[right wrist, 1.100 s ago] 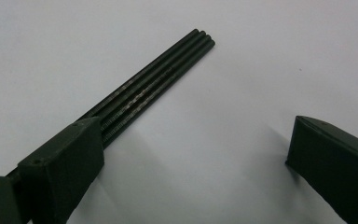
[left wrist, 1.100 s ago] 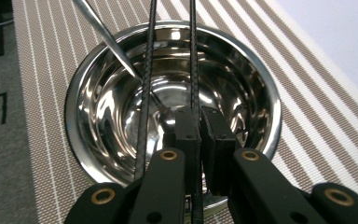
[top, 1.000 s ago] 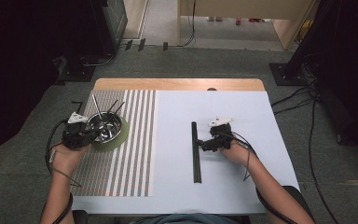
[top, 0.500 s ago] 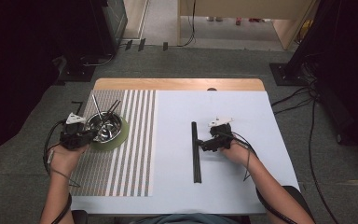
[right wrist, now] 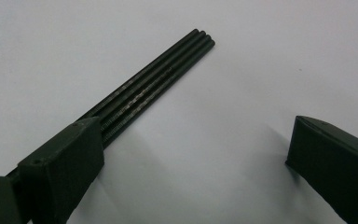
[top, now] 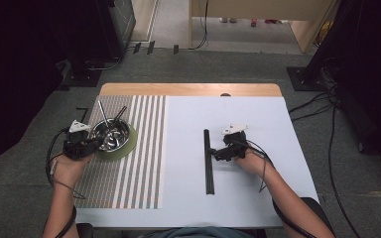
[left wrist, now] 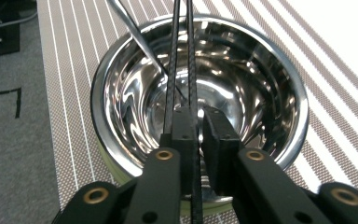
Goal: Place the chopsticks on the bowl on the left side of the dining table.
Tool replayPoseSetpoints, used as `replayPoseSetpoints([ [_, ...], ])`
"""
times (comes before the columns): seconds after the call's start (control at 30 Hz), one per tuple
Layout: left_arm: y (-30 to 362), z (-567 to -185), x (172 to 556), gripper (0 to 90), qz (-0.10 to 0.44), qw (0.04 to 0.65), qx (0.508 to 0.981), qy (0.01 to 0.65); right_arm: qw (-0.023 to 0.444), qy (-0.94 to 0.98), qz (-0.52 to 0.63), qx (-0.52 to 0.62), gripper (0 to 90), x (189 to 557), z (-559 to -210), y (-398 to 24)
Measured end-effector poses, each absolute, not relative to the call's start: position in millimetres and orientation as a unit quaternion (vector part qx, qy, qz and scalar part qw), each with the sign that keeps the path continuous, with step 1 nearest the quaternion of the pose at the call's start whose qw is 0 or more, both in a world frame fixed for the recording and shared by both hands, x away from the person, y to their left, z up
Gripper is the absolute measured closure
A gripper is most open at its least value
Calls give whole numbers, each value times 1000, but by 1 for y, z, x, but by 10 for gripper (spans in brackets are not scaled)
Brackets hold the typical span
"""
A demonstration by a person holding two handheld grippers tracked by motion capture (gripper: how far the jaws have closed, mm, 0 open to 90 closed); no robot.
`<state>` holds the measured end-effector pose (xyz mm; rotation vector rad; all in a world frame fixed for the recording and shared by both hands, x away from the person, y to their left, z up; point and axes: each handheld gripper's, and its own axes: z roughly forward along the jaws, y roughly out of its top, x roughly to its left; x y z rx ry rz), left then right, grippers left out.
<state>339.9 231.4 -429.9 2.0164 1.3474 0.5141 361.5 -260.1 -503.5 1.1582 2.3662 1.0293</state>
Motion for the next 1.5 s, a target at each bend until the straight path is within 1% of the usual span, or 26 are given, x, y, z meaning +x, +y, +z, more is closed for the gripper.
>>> replayPoseSetpoints([
  [0.1,231,-428,339,805,205,334,764,512,156,826,360,405,33,362,-504,-260],
  [0.3,234,-429,339,712,229,334,755,516,156,826,359,405,33,362,-504,-260],
  [0.43,235,-432,341,666,233,336,751,518,156,826,360,404,33,362,-504,-260],
  [0.53,234,-434,343,649,232,336,754,516,156,826,360,405,33,362,-504,-260],
  [0.83,228,-441,348,671,223,327,764,510,156,826,360,405,33,362,-504,-260],
  [1.0,228,-442,349,728,217,324,767,510,156,826,360,404,33,362,-504,-260],
  [1.2,227,-442,349,775,215,322,770,508,156,826,360,405,33,362,-504,-260],
  [1.5,227,-442,349,799,217,320,772,505,156,826,360,404,33,362,-504,-260],
])
